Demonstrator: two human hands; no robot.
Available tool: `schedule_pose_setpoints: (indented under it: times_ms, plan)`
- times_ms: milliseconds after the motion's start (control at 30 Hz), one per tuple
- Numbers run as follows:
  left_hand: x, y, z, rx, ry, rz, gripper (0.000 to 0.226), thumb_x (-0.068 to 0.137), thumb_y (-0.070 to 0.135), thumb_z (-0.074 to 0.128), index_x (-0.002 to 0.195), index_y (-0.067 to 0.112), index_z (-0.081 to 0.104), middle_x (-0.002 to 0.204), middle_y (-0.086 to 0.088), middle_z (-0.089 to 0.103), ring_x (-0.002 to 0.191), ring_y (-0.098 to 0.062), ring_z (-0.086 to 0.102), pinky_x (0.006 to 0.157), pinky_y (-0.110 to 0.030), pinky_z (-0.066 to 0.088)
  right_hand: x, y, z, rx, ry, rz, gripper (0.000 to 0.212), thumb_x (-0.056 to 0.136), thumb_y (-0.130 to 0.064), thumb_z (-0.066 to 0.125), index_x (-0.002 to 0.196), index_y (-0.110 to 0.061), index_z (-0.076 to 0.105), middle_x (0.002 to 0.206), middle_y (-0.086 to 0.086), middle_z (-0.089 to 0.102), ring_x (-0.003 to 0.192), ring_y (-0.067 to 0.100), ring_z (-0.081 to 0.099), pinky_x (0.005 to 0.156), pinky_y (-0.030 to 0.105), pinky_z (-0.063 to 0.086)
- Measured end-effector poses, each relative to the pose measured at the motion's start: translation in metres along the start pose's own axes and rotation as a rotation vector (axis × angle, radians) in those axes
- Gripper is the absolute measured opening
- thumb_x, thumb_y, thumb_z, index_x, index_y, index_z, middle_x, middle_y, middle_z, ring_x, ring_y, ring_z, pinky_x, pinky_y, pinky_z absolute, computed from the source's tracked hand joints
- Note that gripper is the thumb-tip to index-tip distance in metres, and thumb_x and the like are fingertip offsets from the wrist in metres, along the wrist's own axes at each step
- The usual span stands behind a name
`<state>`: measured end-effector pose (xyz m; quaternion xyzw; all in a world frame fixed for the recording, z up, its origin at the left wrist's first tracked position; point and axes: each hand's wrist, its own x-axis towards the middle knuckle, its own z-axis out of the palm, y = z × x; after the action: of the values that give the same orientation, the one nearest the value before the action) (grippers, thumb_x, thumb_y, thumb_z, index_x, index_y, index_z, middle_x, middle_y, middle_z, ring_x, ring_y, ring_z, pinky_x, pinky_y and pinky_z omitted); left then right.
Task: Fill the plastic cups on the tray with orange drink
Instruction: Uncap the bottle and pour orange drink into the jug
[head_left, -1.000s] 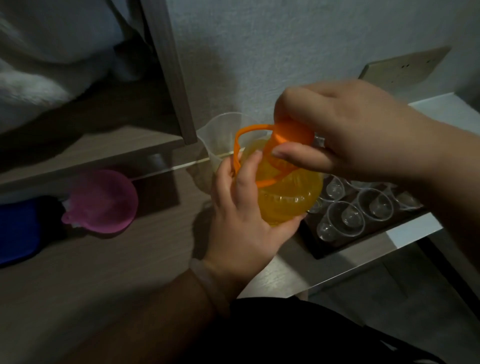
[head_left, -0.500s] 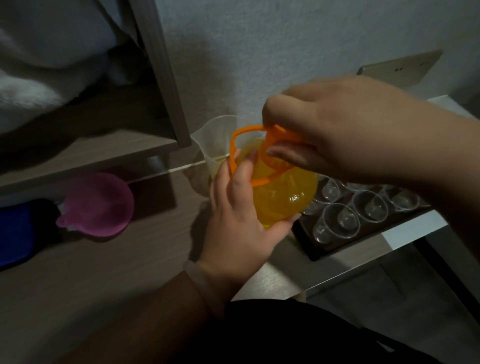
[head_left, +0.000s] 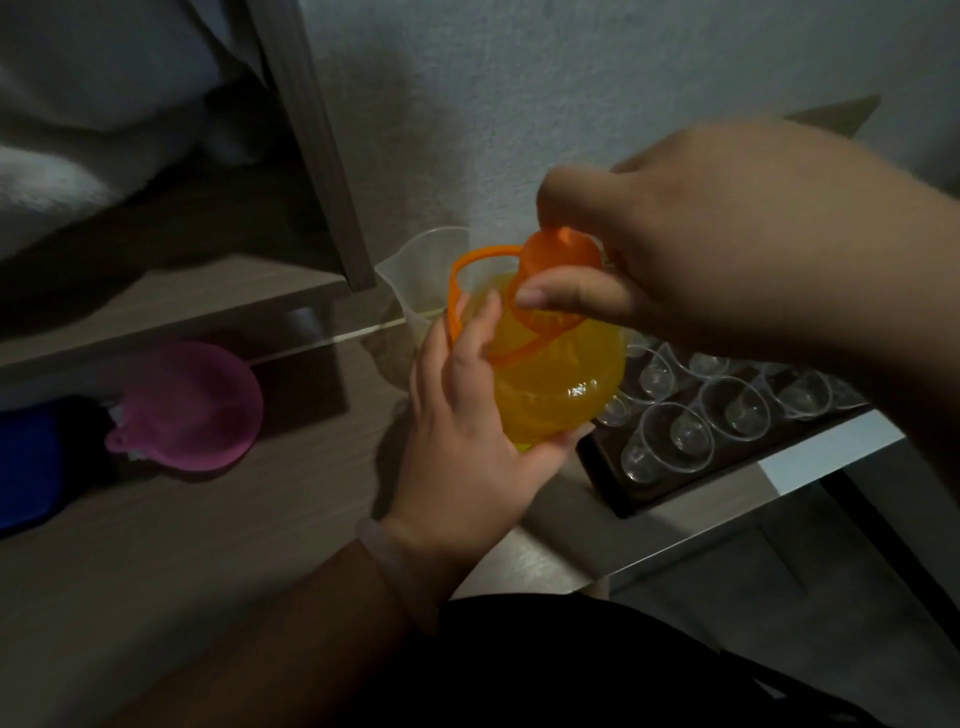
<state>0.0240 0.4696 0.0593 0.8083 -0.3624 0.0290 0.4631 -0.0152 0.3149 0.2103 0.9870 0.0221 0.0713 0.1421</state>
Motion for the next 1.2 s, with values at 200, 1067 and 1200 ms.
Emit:
schedule_pose_setpoints:
  times_ms: [200,1067,1200]
  plan:
    - [0.0,0.002,0.001,0.001,0.004,0.012,0.098,0.064,0.057,0.071,0.141,0.029,0.017,0.15,-0.016,0.024,0.14,-0.03,0.025,0.111,-0.025,0.017,0.002,-0.006,0.003,0.053,-0.01,-0.034,0.057,0.088,-0.06,0.021,0.114,-0.015,0.046,0.074,0.005,0.046,0.054,0.017,0.031,0.048,0.029,0.025]
    - [-0.011,-0.001,0.004,0.095,0.011,0.141,0.102,0.075,0.049,0.075,0.147,0.031,0.004,0.155,-0.02,0.003,0.145,-0.029,0.005,0.114,-0.038,0.022,-0.006,-0.007,-0.005,0.169,-0.04,0.018,0.06,0.085,-0.059,0.034,0.115,-0.018,0.065,0.102,0.009,0.061,0.071,0.011,0.039,0.059,0.036,0.045]
    - [-0.014,-0.005,0.005,0.123,-0.005,0.146,0.102,0.076,0.048,0.075,0.145,0.033,0.001,0.154,-0.025,0.009,0.143,-0.032,0.01,0.114,-0.042,0.024,-0.01,-0.005,-0.005,0.236,-0.005,-0.06,0.054,0.086,-0.047,0.038,0.124,-0.018,0.064,0.114,0.009,0.063,0.087,0.018,0.053,0.071,0.031,0.037]
